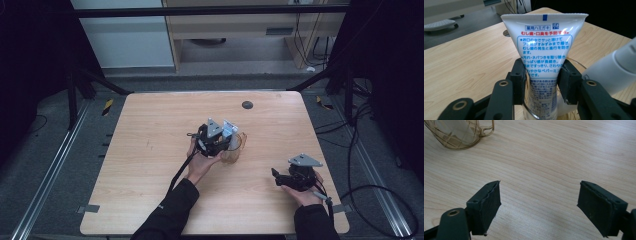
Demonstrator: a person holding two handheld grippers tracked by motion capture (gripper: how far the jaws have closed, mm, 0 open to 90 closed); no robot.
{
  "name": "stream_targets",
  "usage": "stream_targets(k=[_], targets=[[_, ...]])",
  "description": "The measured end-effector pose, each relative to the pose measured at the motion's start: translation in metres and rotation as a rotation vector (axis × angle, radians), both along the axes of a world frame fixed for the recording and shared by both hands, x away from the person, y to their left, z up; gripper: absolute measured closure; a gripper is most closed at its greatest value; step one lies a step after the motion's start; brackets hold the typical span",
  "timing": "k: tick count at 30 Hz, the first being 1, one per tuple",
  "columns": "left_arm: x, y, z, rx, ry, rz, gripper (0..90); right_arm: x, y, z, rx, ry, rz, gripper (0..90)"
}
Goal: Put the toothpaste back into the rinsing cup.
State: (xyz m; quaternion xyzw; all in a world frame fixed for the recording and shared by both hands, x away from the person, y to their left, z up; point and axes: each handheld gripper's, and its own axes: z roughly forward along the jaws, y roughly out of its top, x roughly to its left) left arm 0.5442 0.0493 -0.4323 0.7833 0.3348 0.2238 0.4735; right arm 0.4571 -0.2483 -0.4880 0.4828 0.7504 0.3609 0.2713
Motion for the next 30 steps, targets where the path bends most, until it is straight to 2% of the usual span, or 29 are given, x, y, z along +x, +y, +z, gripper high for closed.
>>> stream_targets(k=[3,5,7,11,16,22,30], targets=[[-0.002,0.002,0.001,0.033,-0.026,-0.004,58.6,0.000,0.000,0.000,0.002,0.003,-0.003,18.4],[-0.004,0.003,0.002,0.054,-0.046,0.001,54.3,0.000,0.000,0.000,0.002,0.003,-0.003,18.3],[-0.006,0.006,0.003,0.047,-0.040,-0.006,52.7,0.000,0.000,0.000,0.002,0.001,-0.004,18.3],[-0.011,0.011,0.004,0.067,-0.053,-0.010,49.4,0.000,0.000,0.001,0.004,0.002,-0.005,18.2],[-0.019,0.015,0.005,0.108,-0.068,-0.028,42.7,-0.001,-0.001,0.002,0.003,-0.003,-0.004,18.0],[-0.029,0.020,0.007,0.104,-0.078,-0.033,38.0,-0.002,-0.001,0.003,0.001,-0.008,-0.004,17.7],[-0.044,0.040,0.012,0.081,-0.048,-0.052,32.6,-0.002,-0.004,0.002,0.011,-0.001,-0.014,17.5]])
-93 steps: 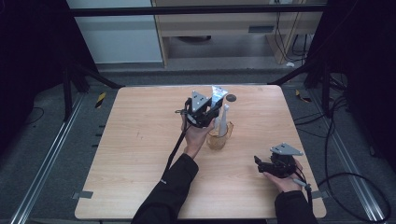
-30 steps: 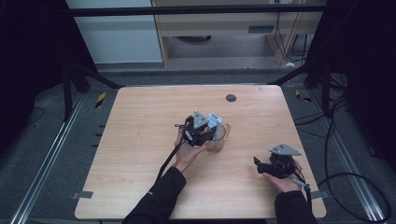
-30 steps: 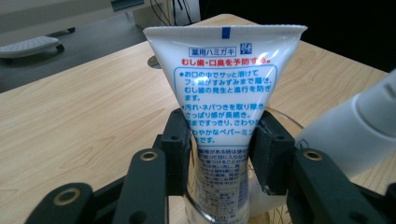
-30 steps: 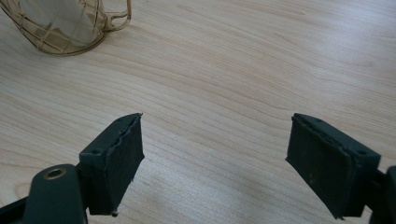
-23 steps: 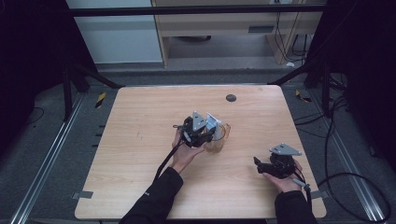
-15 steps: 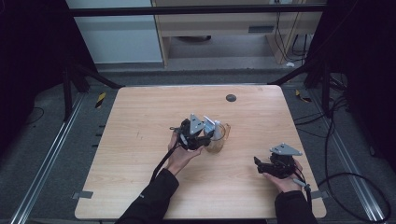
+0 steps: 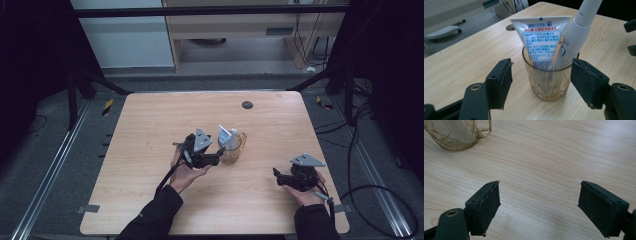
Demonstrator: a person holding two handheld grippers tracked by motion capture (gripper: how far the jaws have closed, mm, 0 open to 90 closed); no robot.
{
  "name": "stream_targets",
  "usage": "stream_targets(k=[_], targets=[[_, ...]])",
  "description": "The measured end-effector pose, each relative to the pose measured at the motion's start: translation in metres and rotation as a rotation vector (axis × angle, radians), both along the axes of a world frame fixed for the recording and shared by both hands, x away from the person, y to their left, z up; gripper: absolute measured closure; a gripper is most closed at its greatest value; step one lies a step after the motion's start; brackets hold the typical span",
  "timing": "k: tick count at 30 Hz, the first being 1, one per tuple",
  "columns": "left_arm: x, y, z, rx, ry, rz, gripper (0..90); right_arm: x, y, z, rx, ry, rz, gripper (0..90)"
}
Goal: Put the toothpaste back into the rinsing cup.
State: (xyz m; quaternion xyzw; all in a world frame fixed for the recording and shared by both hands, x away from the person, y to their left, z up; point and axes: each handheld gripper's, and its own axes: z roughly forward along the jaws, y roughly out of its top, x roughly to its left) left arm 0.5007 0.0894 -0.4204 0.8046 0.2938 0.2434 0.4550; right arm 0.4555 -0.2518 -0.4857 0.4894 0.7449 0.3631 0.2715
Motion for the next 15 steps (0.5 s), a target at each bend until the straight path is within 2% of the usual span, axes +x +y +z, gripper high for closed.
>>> stream_targets(k=[3,8,11,15], targets=[[-0.008,0.013,-0.002,0.002,-0.006,-0.004,31.6,0.000,0.000,-0.001,-0.008,0.009,0.001,17.3],[-0.022,0.040,-0.013,0.025,0.016,0.007,29.4,-0.001,0.000,0.000,-0.005,0.006,-0.002,17.1],[-0.027,0.060,-0.023,0.052,0.039,0.026,28.3,0.000,0.000,-0.001,-0.009,0.012,-0.005,16.8],[-0.032,0.089,-0.035,0.041,0.090,0.075,27.5,0.000,-0.001,-0.001,-0.005,0.020,-0.006,16.3]])
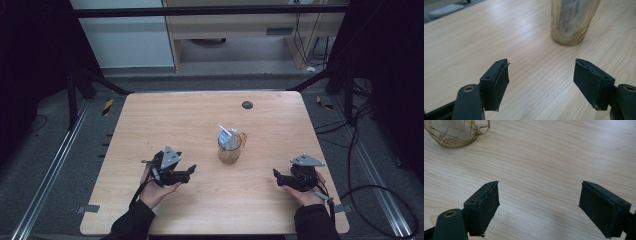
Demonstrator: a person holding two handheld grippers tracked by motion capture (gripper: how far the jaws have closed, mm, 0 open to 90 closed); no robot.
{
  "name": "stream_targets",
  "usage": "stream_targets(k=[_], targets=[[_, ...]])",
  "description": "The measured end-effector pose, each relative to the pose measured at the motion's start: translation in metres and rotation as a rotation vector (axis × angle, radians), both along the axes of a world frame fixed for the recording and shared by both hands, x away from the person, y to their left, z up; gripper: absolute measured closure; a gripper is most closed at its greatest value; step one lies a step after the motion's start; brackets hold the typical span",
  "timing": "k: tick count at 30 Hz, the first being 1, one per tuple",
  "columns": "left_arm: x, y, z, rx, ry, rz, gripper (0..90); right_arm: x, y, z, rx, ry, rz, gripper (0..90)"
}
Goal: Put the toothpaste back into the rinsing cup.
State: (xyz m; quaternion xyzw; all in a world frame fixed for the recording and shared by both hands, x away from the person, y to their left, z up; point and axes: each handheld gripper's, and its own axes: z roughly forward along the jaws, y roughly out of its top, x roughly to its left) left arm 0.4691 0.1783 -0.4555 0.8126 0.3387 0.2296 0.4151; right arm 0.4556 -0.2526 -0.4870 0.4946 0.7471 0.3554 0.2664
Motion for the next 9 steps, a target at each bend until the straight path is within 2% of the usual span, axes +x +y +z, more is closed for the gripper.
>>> stream_targets(k=[4,7,9], targets=[[-0.008,0.030,-0.009,0.007,0.030,0.059,27.4,0.000,-0.001,-0.001,-0.004,0.010,-0.007,16.0],[-0.011,0.049,-0.013,-0.005,0.050,0.104,27.2,-0.001,0.000,0.000,0.002,0.012,-0.007,15.9],[-0.013,0.062,-0.015,-0.020,0.077,0.137,26.7,-0.001,0.000,0.000,0.004,0.008,-0.005,15.7]])
